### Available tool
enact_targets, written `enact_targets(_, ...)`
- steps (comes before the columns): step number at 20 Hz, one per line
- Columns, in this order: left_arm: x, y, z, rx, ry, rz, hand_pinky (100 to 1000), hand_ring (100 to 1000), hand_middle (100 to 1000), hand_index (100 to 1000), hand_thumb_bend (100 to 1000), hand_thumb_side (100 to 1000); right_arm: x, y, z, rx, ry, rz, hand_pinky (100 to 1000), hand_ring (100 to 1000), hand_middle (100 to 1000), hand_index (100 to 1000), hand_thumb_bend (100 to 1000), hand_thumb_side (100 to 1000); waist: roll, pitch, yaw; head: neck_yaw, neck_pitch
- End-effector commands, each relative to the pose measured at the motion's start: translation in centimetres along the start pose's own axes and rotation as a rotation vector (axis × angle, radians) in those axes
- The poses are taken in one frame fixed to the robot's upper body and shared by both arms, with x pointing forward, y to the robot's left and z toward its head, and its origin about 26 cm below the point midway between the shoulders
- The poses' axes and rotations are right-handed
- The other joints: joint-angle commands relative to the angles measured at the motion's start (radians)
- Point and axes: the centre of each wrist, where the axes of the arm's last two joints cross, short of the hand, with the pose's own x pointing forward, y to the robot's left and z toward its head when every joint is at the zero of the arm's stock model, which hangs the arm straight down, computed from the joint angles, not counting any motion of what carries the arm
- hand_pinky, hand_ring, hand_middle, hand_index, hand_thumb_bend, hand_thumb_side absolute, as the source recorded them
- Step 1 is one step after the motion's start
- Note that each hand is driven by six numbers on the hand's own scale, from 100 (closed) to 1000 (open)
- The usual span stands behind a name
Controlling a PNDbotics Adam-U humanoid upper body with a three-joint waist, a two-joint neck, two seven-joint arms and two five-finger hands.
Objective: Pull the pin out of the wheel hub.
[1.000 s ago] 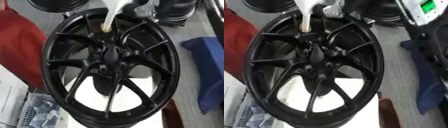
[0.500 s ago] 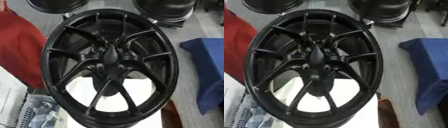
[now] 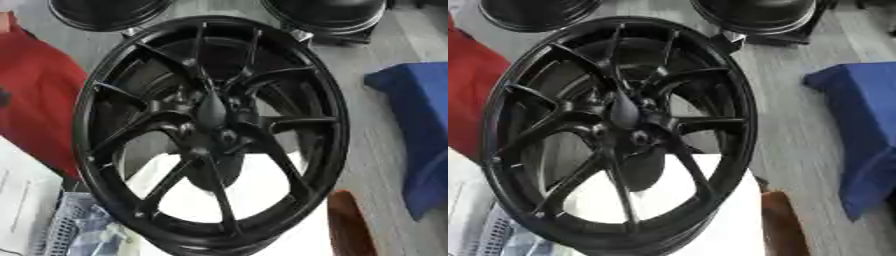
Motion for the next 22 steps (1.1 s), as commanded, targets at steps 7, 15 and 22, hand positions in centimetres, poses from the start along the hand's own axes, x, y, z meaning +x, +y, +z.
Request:
enact_targets(7,0.9,0.1,-0.3,-0.005,-0.037,-0.005,761,599,520,725,410,605,-7.3,-2.2,3.0,-0.247,0.173,0.012,933,820,852,900,286,191,-0.005,-0.013,0.014,0.0,-0.004)
enact_targets(15,0.8,-1.0,-0.2,-0.069,-0.03,0.014,762,598,520,725,409,604,-8.8,2.9,5.8,-0.272,0.0,-0.073,916,693,663,773,100,180,-0.011,-0.027,0.069,-0.049,0.009)
enact_targets(22,1.0,-1.8,-0.3,-0.107,-0.037,0.036,763,597,519,725,407,602,-6.7,11.3,6.1,-0.206,-0.228,-0.285,925,665,630,755,100,259,-0.002,-0.025,0.091,-0.072,0.01)
